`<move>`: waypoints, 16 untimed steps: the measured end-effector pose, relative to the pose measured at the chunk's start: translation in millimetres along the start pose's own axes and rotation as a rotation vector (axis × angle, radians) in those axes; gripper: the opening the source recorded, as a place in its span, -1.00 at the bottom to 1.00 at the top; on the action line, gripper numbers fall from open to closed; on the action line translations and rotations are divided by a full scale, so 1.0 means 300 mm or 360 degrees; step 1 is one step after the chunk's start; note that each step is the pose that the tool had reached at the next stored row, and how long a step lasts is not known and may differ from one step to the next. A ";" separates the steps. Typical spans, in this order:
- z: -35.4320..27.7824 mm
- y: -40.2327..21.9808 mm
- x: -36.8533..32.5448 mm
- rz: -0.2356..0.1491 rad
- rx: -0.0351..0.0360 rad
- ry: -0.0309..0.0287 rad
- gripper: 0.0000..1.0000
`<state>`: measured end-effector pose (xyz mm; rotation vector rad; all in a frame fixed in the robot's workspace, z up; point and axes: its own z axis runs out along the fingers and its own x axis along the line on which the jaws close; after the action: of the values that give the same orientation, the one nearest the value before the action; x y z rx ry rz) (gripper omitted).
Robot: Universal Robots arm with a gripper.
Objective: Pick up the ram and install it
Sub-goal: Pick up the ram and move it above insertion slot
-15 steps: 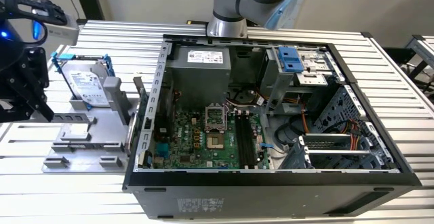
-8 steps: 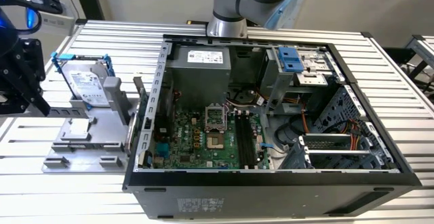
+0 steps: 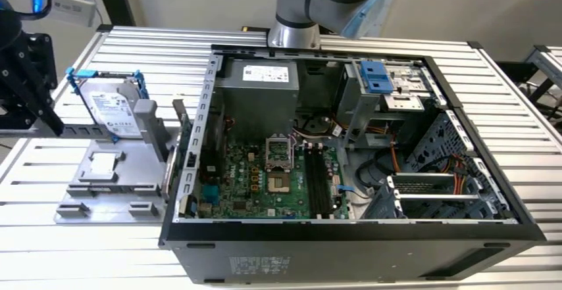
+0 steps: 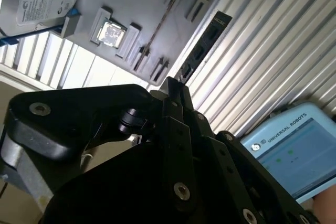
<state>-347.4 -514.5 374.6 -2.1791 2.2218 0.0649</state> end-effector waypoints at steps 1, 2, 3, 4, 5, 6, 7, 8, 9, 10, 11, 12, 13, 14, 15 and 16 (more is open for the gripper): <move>-0.004 0.000 -0.006 0.0000 0.0000 0.00000 -1.00; -0.007 0.000 -0.012 0.0000 0.0000 -0.00001 -1.00; -0.011 0.001 -0.019 0.0000 0.0000 -0.00001 -1.00; -0.014 0.001 -0.026 0.0000 0.0000 0.00001 -1.00; -0.017 0.001 -0.036 0.0000 0.0000 0.00000 -1.00; -0.020 0.001 -0.043 0.0000 0.0000 0.00000 -1.00; -0.023 0.001 -0.052 0.0000 0.0000 -0.00001 -1.00; -0.025 0.001 -0.060 0.0000 0.0000 0.00000 -1.00; -0.027 0.002 -0.070 0.0000 0.0000 0.00000 -1.00; -0.029 0.002 -0.081 0.0000 0.0000 -0.00001 -1.00; -0.031 0.002 -0.091 0.0000 0.0000 0.00001 -1.00; -0.033 0.002 -0.100 0.0000 0.0000 -0.00001 -1.00; -0.034 0.003 -0.109 0.0000 0.0000 -0.00001 -1.00; -0.036 0.003 -0.120 0.0000 0.0000 -0.00001 -1.00; -0.039 0.003 -0.131 0.0000 0.0000 -0.00002 -1.00; -0.042 0.003 -0.141 0.0000 0.0000 0.00000 -1.00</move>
<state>-347.5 -472.9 389.1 -2.1791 2.2216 0.0647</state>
